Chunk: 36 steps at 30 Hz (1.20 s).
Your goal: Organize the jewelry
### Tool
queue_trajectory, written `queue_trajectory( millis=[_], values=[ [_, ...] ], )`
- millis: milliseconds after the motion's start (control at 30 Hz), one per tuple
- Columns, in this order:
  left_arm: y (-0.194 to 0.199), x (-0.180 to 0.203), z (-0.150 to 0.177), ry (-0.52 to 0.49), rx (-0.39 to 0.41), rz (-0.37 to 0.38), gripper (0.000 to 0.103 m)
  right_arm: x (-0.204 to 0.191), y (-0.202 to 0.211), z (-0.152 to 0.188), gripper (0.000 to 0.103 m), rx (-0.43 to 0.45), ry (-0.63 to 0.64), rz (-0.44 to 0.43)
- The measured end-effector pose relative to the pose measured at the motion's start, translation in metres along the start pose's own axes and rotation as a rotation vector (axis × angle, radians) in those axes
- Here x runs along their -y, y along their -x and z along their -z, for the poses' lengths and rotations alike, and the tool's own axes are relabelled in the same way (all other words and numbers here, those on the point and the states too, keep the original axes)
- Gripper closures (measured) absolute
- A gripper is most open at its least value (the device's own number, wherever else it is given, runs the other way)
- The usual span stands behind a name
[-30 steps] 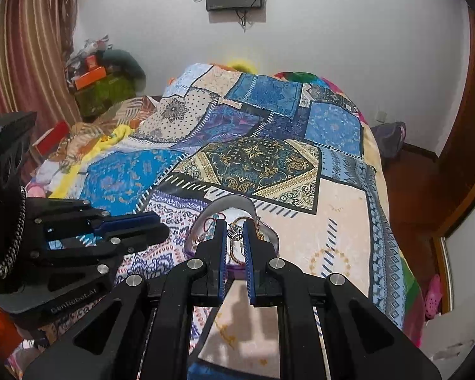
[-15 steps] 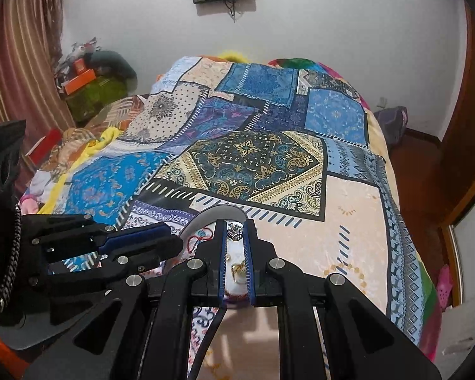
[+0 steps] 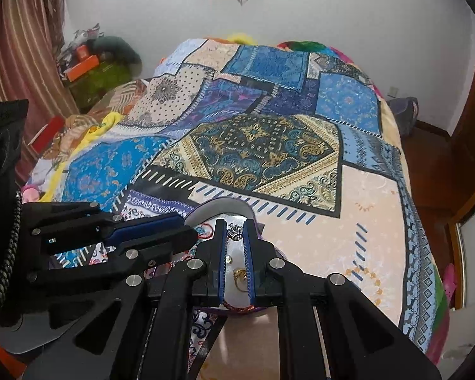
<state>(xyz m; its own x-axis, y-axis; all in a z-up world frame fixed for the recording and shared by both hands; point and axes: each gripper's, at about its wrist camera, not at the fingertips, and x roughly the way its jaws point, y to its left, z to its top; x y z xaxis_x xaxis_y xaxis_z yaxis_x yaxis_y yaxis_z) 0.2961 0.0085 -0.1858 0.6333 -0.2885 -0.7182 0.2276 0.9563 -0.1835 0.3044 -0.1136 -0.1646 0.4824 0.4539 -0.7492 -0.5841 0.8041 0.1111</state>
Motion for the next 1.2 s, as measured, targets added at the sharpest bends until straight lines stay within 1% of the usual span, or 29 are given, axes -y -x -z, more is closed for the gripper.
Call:
queue_trajectory(
  millis=[200, 367, 600, 667, 700, 733, 833, 900, 1033, 1133, 1167, 1200],
  values=[
    [0.006, 0.000, 0.003, -0.011, 0.010, -0.009, 0.094, -0.001, 0.000, 0.001, 0.092, -0.008, 0.009, 0.011],
    [0.012, -0.001, 0.002, 0.002, 0.009, -0.007, 0.094, 0.001, 0.006, -0.001, 0.087, 0.003, 0.002, 0.023],
    [0.038, 0.002, 0.000, 0.003, 0.045, -0.016, 0.094, 0.000, 0.027, -0.003, 0.085, 0.043, 0.000, 0.034],
    [0.048, 0.004, -0.001, -0.002, 0.061, -0.027, 0.090, -0.001, 0.035, -0.003, 0.084, 0.058, 0.003, 0.039],
    [0.055, 0.005, -0.001, -0.003, 0.073, -0.032, 0.086, -0.003, 0.040, -0.004, 0.084, 0.066, 0.005, 0.045],
    [0.063, 0.006, -0.002, -0.003, 0.088, -0.038, 0.085, -0.003, 0.044, -0.004, 0.084, 0.074, 0.007, 0.050],
    [0.085, 0.009, -0.004, 0.001, 0.130, -0.053, 0.085, -0.007, 0.066, -0.005, 0.084, 0.130, -0.007, 0.085],
    [0.106, 0.014, -0.007, 0.001, 0.174, -0.071, 0.085, -0.010, 0.083, -0.006, 0.084, 0.171, -0.016, 0.091],
    [0.151, 0.028, -0.010, -0.013, 0.270, -0.110, 0.085, -0.021, 0.130, -0.004, 0.084, 0.270, -0.016, 0.111],
    [0.194, 0.044, -0.008, -0.021, 0.368, -0.126, 0.085, -0.031, 0.163, -0.001, 0.084, 0.344, -0.013, 0.118],
    [0.207, 0.048, -0.006, -0.019, 0.397, -0.133, 0.083, -0.035, 0.174, 0.001, 0.084, 0.367, -0.011, 0.116],
    [0.218, 0.051, -0.004, -0.018, 0.423, -0.141, 0.079, -0.040, 0.188, 0.004, 0.084, 0.397, -0.007, 0.116]
  ],
)
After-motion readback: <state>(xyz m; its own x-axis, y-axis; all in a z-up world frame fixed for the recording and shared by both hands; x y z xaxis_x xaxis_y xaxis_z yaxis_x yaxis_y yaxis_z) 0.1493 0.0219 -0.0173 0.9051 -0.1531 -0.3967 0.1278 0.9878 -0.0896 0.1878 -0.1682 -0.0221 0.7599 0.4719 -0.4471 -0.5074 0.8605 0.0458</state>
